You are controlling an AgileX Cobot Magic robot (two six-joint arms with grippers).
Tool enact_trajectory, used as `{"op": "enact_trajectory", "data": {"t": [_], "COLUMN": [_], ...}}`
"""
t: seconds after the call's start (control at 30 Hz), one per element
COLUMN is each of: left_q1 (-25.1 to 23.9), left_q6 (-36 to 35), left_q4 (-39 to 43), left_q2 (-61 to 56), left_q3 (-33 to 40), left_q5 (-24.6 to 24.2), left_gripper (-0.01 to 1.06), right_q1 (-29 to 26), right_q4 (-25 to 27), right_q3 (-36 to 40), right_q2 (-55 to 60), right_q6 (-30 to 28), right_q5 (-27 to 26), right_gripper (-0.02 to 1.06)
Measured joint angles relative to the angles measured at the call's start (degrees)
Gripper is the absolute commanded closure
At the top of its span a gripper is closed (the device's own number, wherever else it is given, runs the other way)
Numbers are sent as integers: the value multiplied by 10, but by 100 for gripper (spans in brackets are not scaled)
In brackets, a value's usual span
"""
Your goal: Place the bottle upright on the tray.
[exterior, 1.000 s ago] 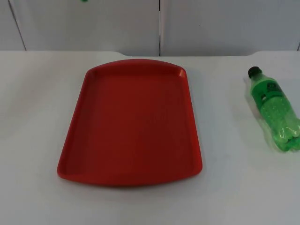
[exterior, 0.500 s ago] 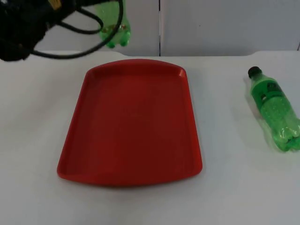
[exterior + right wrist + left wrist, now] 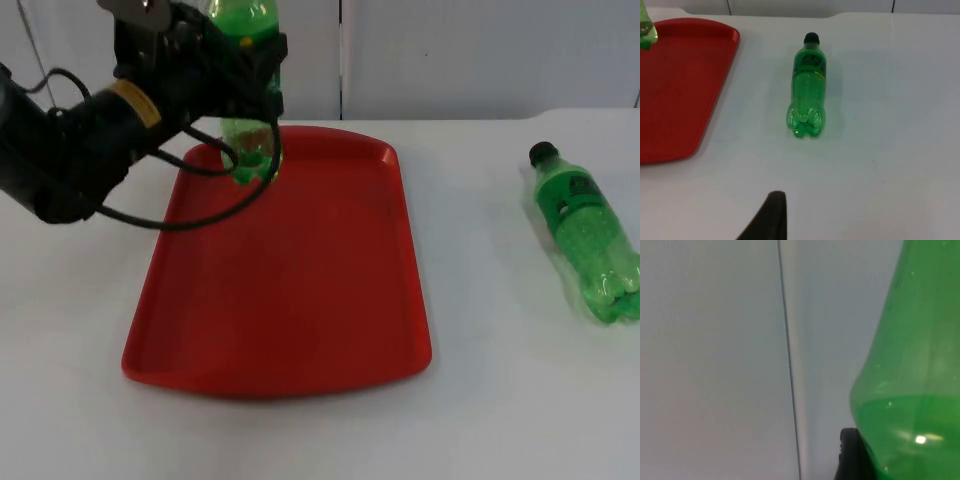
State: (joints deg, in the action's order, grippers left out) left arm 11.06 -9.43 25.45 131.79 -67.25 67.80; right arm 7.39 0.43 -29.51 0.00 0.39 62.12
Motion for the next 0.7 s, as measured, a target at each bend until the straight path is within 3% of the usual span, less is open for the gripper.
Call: {"op": "enact_trajectory", "data": {"t": [0.7], "left_q1": [0], "left_q6": [30], "left_q4": [-4], "left_q2": [50], "left_q3": [0], "left_q5": [6], "left_gripper": [105], "right_q1": [0], "right_q4": [0], "right_q3": [0], "right_q2": [0], "right_q6": [1], "right_q5": [0], "right_gripper": [-1]}}
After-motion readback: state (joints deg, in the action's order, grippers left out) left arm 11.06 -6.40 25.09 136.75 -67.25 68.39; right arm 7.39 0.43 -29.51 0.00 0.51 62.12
